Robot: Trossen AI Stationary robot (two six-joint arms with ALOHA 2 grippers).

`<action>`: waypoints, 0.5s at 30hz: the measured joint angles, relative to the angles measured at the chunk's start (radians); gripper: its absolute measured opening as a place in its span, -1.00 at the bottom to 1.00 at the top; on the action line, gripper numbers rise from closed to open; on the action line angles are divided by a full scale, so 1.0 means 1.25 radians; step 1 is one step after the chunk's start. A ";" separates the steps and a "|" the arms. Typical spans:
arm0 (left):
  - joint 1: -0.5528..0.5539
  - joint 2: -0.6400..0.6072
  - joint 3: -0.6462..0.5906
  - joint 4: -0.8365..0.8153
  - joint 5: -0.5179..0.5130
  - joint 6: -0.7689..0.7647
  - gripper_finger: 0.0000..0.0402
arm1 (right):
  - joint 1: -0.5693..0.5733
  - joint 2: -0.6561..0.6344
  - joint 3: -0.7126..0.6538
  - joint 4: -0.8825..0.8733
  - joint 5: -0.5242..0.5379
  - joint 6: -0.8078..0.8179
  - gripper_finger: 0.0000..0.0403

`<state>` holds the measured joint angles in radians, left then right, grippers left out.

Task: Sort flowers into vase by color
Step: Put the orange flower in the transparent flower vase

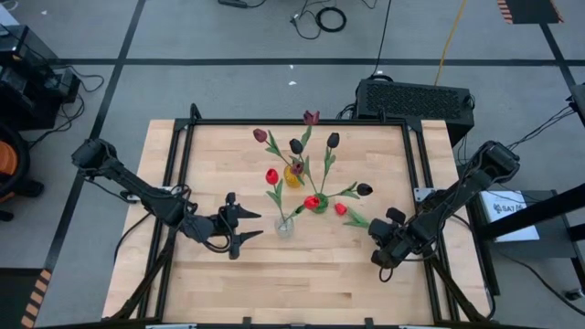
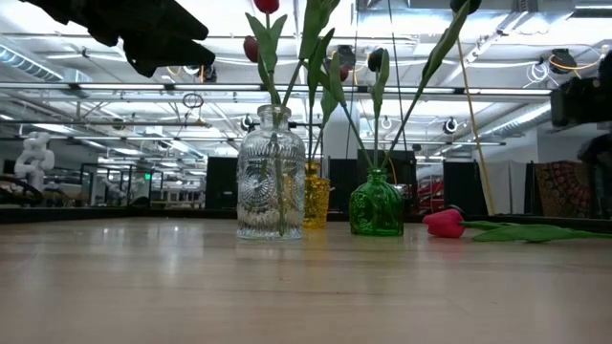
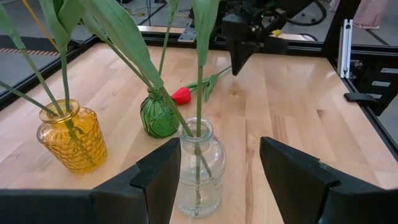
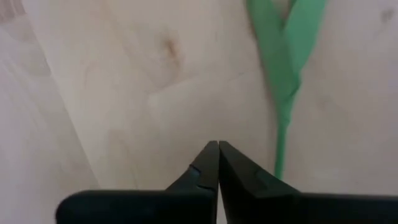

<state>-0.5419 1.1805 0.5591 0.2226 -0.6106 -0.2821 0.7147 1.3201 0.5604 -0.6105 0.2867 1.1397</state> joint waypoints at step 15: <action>0.000 0.000 0.000 0.002 0.000 0.000 0.13 | 0.005 0.000 0.006 -0.116 0.058 0.004 -0.53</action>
<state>-0.5419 1.1805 0.5591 0.2245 -0.6106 -0.2817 0.7212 1.3197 0.5674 -0.7552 0.3592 1.1448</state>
